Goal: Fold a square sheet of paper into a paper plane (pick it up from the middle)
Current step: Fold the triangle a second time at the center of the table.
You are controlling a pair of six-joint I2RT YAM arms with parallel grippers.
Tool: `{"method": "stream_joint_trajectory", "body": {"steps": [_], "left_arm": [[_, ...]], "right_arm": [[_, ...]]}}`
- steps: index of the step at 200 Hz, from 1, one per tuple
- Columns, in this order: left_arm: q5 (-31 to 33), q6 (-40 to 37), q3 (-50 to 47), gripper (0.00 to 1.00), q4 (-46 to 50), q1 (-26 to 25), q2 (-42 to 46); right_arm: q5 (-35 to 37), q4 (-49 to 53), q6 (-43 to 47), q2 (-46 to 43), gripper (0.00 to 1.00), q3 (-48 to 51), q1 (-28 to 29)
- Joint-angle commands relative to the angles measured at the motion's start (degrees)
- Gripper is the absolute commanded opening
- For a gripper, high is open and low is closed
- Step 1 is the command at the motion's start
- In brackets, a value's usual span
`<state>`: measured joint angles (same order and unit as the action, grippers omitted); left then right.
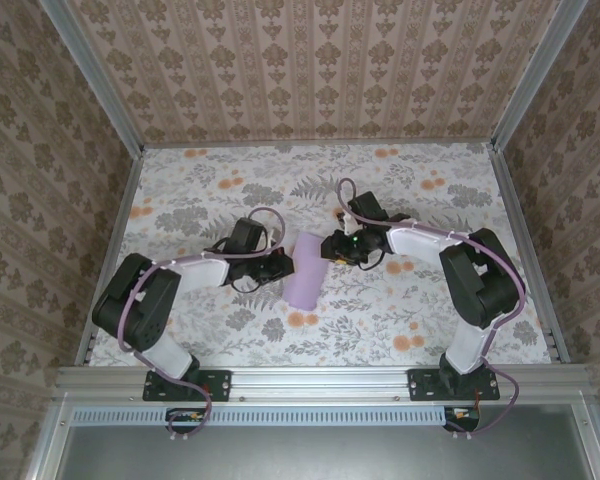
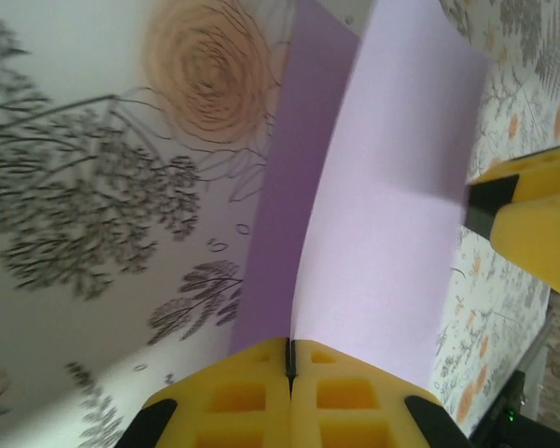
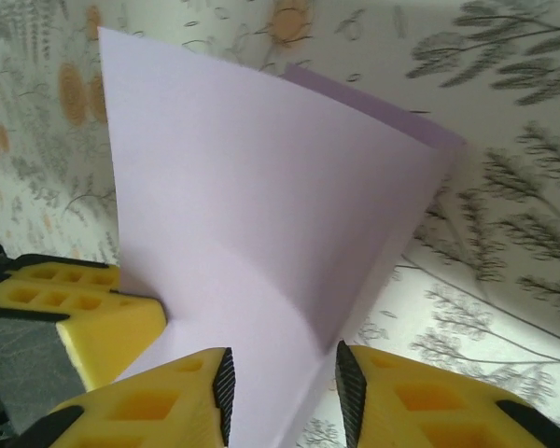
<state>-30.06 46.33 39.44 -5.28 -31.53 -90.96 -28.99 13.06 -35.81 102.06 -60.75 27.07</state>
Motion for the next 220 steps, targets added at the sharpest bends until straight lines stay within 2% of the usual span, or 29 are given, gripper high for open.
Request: {"method": "stream_joint_trajectory", "body": {"steps": [1, 17, 44, 97, 133, 173, 220], "left_arm": [[4.8, 3.0, -1.9, 0.03, -0.6, 0.3, 2.4], [4.6, 4.8, -3.1, 0.03, -2.7, 0.3, 3.0], [5.9, 5.9, -4.2, 0.03, -3.2, 0.3, 4.5], [4.5, 5.4, -2.4, 0.03, -3.9, -0.8, 5.6], [10.3, 3.1, -0.4, 0.02, 3.4, -0.7, 10.3], [18.3, -4.5, 5.7, 0.02, 21.2, -0.1, 18.8], [17.3, -11.6, 14.8, 0.03, 35.2, 0.5, 20.8]], "right_arm": [[-2.1, -1.8, -1.3, 1.4, 0.33, -1.5, 1.9], [-2.4, -1.8, -1.6, 2.3, 0.31, -2.4, 2.6], [-0.6, -1.5, -1.8, 1.2, 0.32, -2.1, 2.9], [13.7, 4.8, 0.2, -6.5, 0.46, -1.0, 2.8], [14.4, 4.0, -0.3, -8.9, 0.49, 0.5, 2.7], [18.5, 5.2, -0.7, -12.4, 0.57, 1.1, 2.3], [19.4, 5.1, -1.3, -12.7, 0.62, 1.6, 2.1]]}}
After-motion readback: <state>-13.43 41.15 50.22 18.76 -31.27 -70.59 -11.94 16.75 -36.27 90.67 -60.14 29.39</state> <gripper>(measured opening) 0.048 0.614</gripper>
